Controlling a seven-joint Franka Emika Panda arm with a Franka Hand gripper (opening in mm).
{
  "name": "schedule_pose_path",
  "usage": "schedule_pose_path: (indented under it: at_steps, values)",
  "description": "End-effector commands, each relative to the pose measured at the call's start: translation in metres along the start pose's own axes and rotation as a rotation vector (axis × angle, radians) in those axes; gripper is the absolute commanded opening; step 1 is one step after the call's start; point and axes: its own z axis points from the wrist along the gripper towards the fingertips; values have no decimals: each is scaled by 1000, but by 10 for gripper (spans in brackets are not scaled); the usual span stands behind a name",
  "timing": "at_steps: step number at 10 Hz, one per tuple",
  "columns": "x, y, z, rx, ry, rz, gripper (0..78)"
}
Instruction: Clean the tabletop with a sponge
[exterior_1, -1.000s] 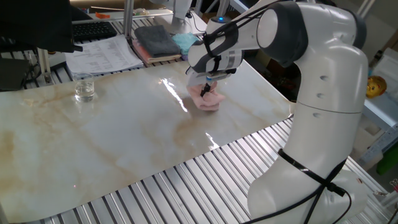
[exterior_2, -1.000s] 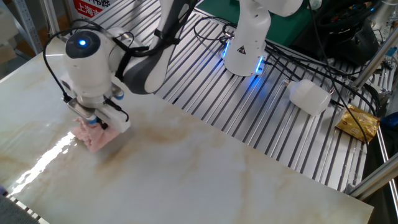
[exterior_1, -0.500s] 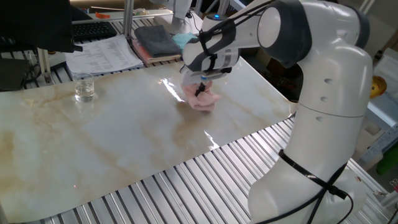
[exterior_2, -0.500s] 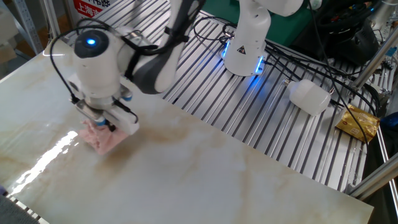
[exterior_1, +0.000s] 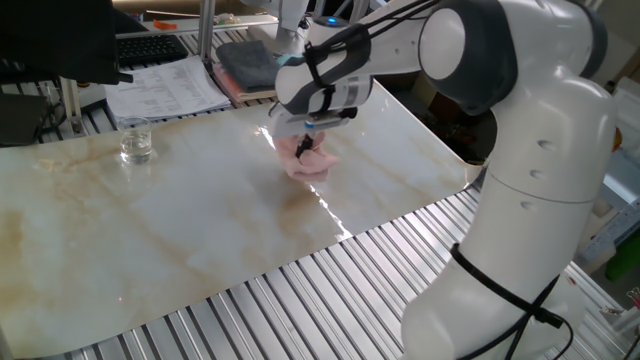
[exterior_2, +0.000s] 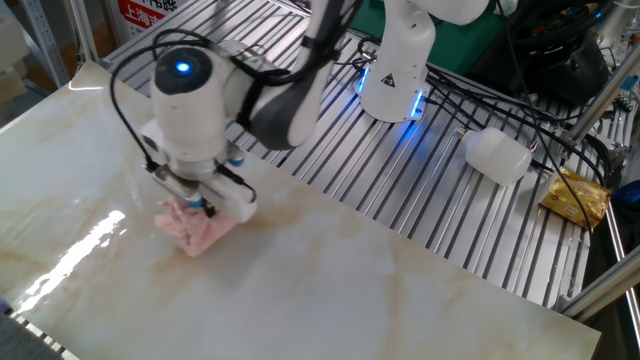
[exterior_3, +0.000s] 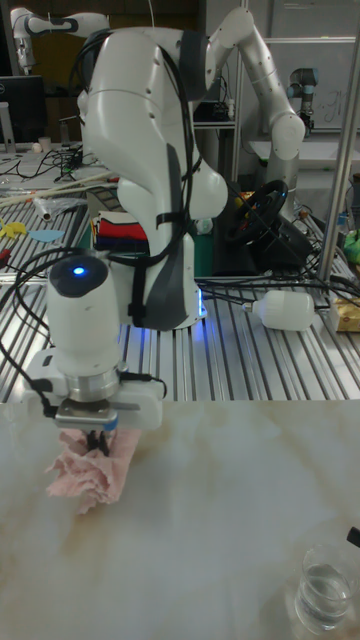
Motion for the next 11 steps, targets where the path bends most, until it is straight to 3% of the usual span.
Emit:
schedule_pose_path:
  at_steps: [1, 5, 6, 8, 11]
  values:
    - [5, 9, -9, -3, 33, -100, 11]
    - [5, 9, -9, -19, 21, -137, 11]
    - [4, 20, -6, -17, 21, -101, 11]
    - [4, 65, 3, -20, 20, -52, 11]
    - [14, 117, 17, -24, 21, -2, 11]
